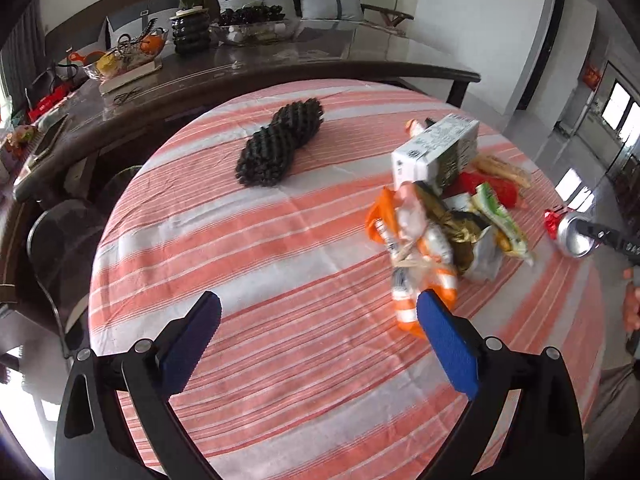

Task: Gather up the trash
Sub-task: 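Grasp the orange snack bag with the left tool while the right tool grasps the red can, then carry the orange bag and red can to the blue wastebasket and release both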

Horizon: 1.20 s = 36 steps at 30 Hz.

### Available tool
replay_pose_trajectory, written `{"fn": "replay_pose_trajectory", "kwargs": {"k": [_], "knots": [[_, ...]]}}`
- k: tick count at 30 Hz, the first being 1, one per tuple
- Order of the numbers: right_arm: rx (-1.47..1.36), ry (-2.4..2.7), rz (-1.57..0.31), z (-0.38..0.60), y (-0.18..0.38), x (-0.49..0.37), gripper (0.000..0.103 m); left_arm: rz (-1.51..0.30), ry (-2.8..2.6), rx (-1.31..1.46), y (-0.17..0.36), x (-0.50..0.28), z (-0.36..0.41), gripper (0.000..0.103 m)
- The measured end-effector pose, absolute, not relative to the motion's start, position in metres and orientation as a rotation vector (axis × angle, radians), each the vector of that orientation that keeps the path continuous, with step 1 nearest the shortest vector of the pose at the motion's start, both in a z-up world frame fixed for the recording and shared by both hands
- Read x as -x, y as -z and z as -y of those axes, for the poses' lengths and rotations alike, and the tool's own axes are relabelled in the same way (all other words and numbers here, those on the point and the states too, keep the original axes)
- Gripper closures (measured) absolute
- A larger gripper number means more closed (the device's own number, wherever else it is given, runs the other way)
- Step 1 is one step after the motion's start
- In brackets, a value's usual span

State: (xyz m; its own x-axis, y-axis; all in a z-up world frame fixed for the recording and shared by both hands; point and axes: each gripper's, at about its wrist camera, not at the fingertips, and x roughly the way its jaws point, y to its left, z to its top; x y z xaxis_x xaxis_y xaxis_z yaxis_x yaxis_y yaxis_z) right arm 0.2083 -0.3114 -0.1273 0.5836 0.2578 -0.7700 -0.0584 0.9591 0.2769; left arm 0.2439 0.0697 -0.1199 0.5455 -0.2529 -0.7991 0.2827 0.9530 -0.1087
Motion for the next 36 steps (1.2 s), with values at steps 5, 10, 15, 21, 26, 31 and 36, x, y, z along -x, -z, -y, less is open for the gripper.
{"fn": "replay_pose_trajectory", "kwargs": {"k": [5,10,15,21,26,31,36], "knots": [[-0.203,-0.181,-0.938,0.304,0.129,-0.197,0.057,-0.948,0.425,-0.153,0.132,-0.244,-0.016,0.005],[-0.115,-0.197,-1.009,0.297,0.136,-0.187,0.057,-0.981,0.437,-0.165,0.152,-0.256,-0.005,0.017],[-0.065,-0.203,-1.046,0.298,0.144,-0.175,0.056,-0.996,0.461,-0.161,0.157,-0.258,-0.003,0.06],[-0.059,-0.199,-1.053,0.296,0.146,-0.183,0.026,-1.011,0.453,-0.106,0.151,-0.229,-0.021,0.06],[-0.086,-0.197,-1.046,0.298,0.145,-0.194,0.022,-1.004,0.493,-0.107,0.146,-0.189,-0.018,0.06],[-0.114,-0.23,-1.022,0.301,0.138,-0.191,0.054,-0.985,0.563,-0.082,0.136,-0.163,0.008,0.061],[-0.141,-0.215,-0.961,0.31,0.125,-0.167,0.054,-0.954,0.657,-0.08,0.122,-0.153,0.063,0.061]]}}
